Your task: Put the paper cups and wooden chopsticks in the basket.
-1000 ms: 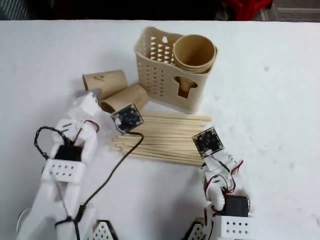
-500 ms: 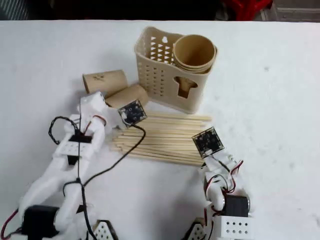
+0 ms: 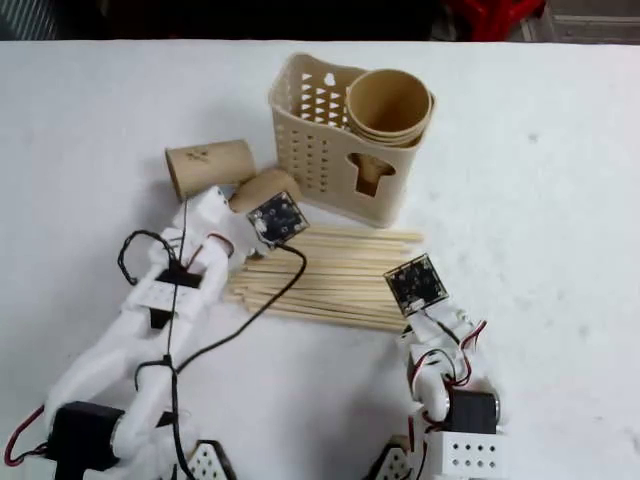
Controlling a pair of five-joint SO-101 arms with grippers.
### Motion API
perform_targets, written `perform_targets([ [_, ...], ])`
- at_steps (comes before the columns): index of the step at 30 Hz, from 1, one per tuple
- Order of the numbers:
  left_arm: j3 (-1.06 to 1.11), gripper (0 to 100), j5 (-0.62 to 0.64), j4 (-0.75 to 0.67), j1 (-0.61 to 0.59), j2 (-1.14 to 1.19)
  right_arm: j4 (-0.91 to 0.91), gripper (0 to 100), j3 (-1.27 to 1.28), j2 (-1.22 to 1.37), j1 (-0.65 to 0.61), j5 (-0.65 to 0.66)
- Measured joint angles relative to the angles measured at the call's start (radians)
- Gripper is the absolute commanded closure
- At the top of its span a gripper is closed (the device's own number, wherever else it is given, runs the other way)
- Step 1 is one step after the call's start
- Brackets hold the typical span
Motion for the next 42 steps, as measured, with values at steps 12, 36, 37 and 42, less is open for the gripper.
perform_targets([
  [12,-0.282,98,0.133,0.753,0.0,-0.319,0.0,96.4,0.0,0.0,0.002,0.0],
  [36,-1.478,98,0.845,1.27,0.301,0.031,0.0,96.4,0.0,0.0,0.0,0.0],
  [37,-1.539,98,0.862,1.261,0.307,0.086,0.0,96.4,0.0,0.0,0.0,0.0],
  [42,-1.84,98,0.934,1.252,0.318,0.344,0.0,96.4,0.0,0.0,0.002,0.0],
])
